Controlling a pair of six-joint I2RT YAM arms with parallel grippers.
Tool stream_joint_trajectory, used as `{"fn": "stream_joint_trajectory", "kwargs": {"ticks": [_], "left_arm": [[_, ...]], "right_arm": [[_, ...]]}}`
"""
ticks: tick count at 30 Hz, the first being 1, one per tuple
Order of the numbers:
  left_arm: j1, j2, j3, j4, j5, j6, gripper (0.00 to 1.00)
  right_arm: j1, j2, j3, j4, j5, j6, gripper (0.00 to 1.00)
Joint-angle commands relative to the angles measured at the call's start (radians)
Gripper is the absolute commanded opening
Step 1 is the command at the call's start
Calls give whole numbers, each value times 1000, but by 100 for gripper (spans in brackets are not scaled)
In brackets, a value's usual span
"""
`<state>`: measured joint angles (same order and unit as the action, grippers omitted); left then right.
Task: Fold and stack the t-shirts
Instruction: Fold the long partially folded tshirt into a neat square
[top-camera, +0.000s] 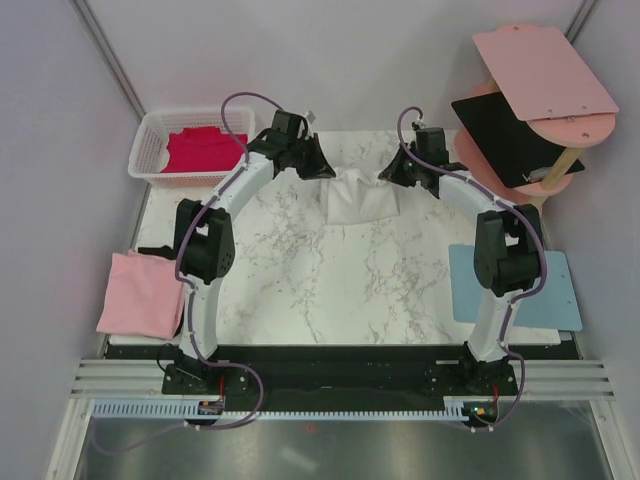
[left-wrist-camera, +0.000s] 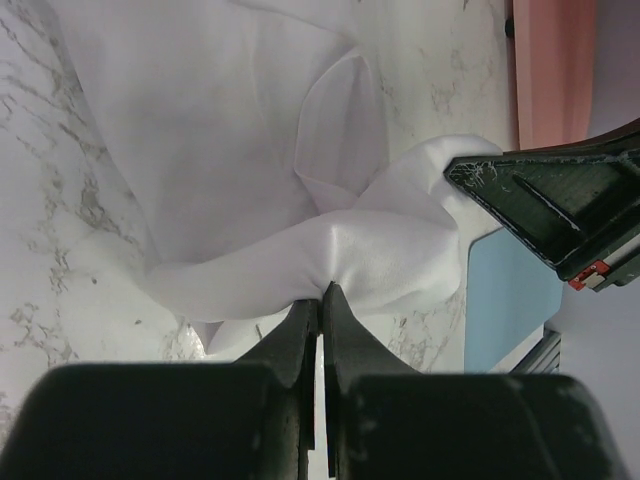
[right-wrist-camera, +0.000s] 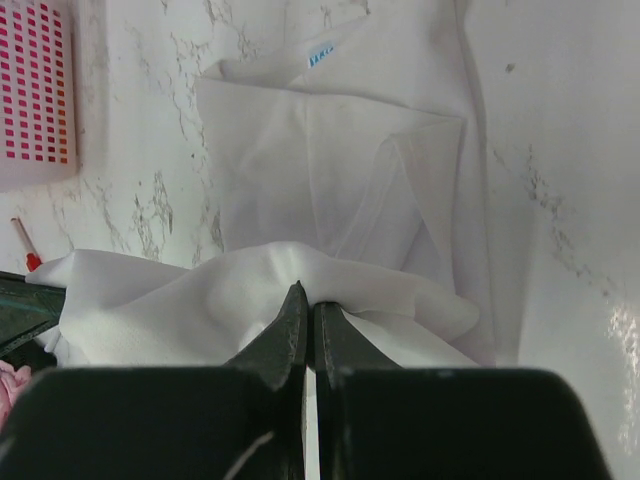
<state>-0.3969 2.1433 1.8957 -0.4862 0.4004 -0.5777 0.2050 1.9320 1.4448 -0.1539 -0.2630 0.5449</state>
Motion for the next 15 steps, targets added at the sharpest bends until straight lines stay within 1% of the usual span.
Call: {"fn": "stream_joint_trajectory", "kwargs": {"ticks": [1, 4, 5, 6, 7, 8, 9, 10, 11, 12, 13, 14, 15], "left_arm": [[27, 70, 173, -35, 51, 30, 2], [46, 138, 249, -37, 72, 18, 2], [52, 159, 272, -35, 83, 16, 13], [58, 203, 323, -35, 97, 15, 30], [69, 220, 347, -38, 115, 15, 59], [75, 231, 359, -37, 117, 1, 69], [76, 236, 362, -31, 114, -1, 74], [76, 230, 356, -29, 97, 2, 81], [76, 219, 347, -28, 92, 16, 82], [76, 204, 298, -13, 84, 21, 84], [75, 160, 266, 3, 71, 29, 91], [76, 136, 229, 14, 63, 36, 91], [76, 112, 148, 52, 57, 41, 92]], "right_arm": [[-10, 61, 124, 85, 31, 6, 4], [-15, 126, 199, 96, 59, 6, 4], [-15, 162, 218, 97, 76, 6, 6], [-15, 179, 250, 103, 117, 10, 6], [-16, 194, 259, 135, 136, 13, 6], [-16, 224, 269, 146, 157, 18, 7], [-15, 238, 270, 192, 186, 33, 22], [-16, 248, 261, 280, 221, 39, 34], [-16, 260, 246, 336, 223, 43, 67], [-16, 263, 218, 379, 232, 40, 90], [-15, 263, 207, 437, 248, 38, 98], [-16, 256, 198, 447, 255, 30, 98], [-15, 248, 187, 445, 257, 24, 98]]}}
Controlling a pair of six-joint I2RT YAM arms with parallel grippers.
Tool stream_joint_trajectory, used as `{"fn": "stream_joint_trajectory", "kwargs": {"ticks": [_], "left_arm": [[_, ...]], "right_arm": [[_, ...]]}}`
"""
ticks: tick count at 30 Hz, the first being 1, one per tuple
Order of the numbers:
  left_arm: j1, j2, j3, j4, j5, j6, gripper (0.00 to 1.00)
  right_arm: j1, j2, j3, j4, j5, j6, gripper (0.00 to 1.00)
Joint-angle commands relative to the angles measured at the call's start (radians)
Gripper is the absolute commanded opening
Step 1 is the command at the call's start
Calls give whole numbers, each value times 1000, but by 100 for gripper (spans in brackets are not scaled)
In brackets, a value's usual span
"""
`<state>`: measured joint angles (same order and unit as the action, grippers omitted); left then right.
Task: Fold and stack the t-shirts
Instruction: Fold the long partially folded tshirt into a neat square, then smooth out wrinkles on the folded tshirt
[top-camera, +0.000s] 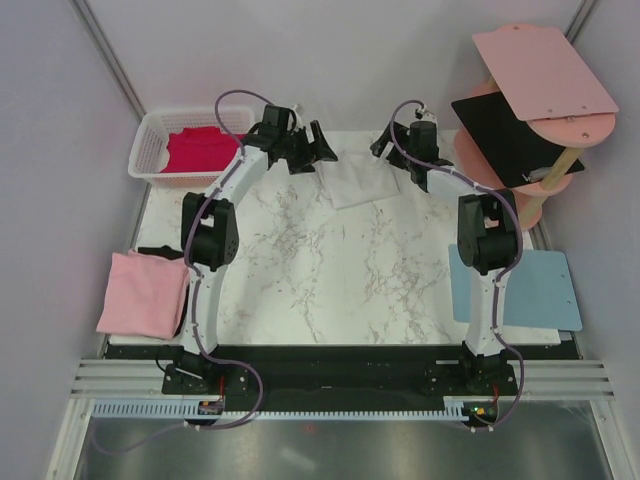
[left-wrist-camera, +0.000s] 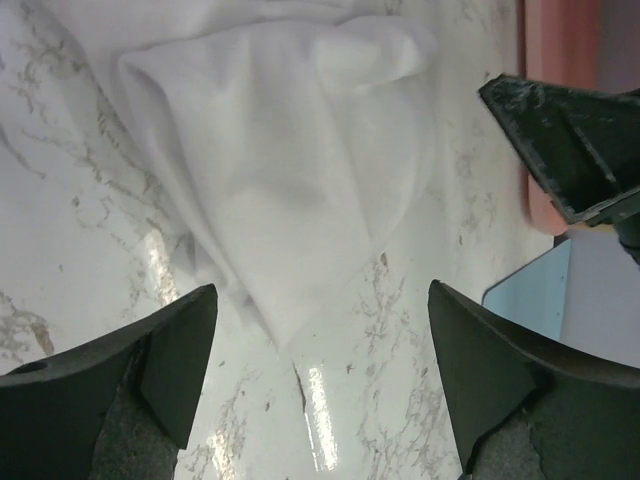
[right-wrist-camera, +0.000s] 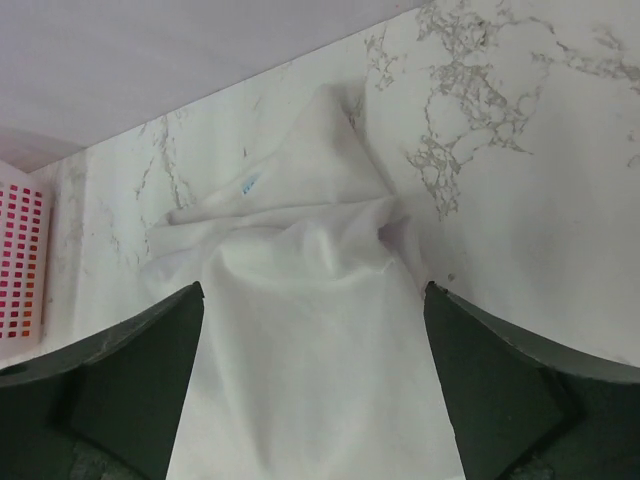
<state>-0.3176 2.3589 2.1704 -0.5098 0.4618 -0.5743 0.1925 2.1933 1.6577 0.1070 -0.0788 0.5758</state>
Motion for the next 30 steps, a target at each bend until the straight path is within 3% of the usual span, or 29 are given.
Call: {"fn": "stream_joint_trajectory", "kwargs": {"ticks": [1, 5, 8, 20, 23, 25, 29, 30], "left_arm": [[-5, -133, -173, 99, -17, 39, 93], [-11, -258, -422, 217, -8, 4, 93], [-32, -274, -522, 283, 8, -24, 93], [-109, -173, -620, 445, -46, -133, 84], [-109, -156, -609, 461, -71, -134, 74], [-109, -136, -594, 464, -98, -128, 62], [-107, -87, -526, 452, -118, -124, 51], [-107, -78, -515, 450, -101, -119, 37]], "right_arm": [[-2, -26, -39, 174, 82, -20, 98], [-4, -165, -217, 217, 138, -36, 98], [-2, -231, -291, 174, 145, -44, 98], [-2, -432, -568, 163, 45, -17, 98], [-1, -466, -602, 160, 39, -27, 98], [-1, -484, -610, 145, 42, -37, 98], [1, -512, -644, 138, 30, -39, 98], [1, -518, -650, 134, 28, -40, 98]]}}
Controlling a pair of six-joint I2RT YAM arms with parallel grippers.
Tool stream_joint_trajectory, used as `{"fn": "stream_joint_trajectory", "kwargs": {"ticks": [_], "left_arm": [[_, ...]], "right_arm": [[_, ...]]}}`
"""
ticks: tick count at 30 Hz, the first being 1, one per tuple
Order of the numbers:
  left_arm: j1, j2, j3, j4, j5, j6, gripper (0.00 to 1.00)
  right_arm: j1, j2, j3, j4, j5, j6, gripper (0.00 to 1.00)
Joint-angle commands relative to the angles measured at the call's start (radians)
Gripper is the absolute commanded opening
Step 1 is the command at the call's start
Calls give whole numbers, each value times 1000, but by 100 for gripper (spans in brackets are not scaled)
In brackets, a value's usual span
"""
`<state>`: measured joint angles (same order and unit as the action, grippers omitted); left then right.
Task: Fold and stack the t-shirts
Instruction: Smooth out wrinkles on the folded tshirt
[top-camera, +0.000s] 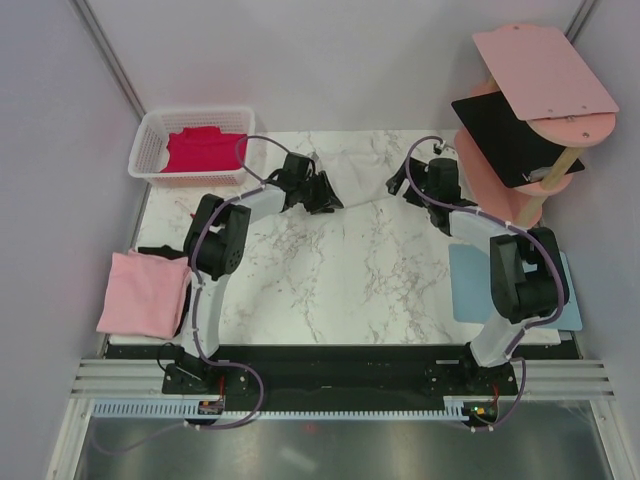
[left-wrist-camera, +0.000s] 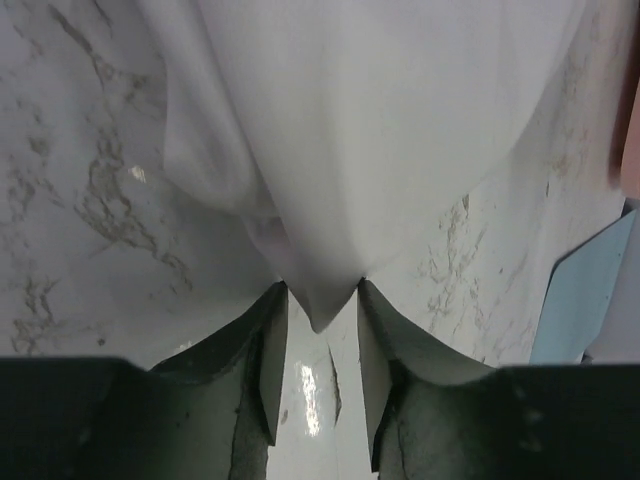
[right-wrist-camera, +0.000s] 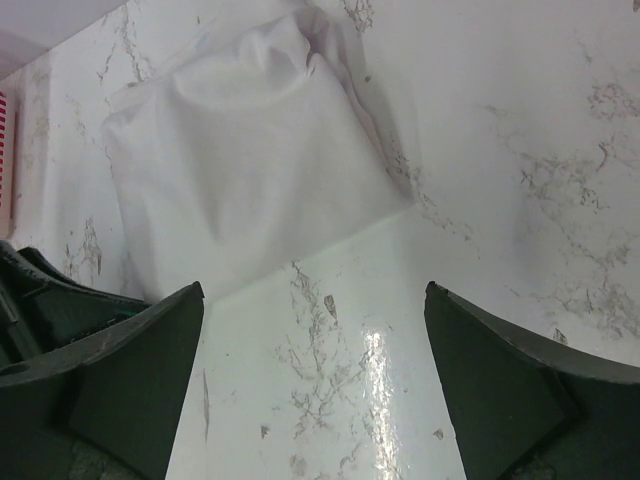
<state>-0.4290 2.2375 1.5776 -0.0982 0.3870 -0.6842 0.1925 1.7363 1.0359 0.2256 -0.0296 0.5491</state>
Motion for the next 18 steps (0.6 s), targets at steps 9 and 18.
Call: {"fn": "stream_joint_trajectory", "kwargs": {"ticks": [9, 18], "left_arm": [[1, -45, -83, 20, 128, 9, 2], [-10, -349, -462, -109, 156, 129, 2]], "right_arm": [[5, -129, -112, -26, -27, -40, 98], [9, -231, -143, -187, -32, -107, 98]]}}
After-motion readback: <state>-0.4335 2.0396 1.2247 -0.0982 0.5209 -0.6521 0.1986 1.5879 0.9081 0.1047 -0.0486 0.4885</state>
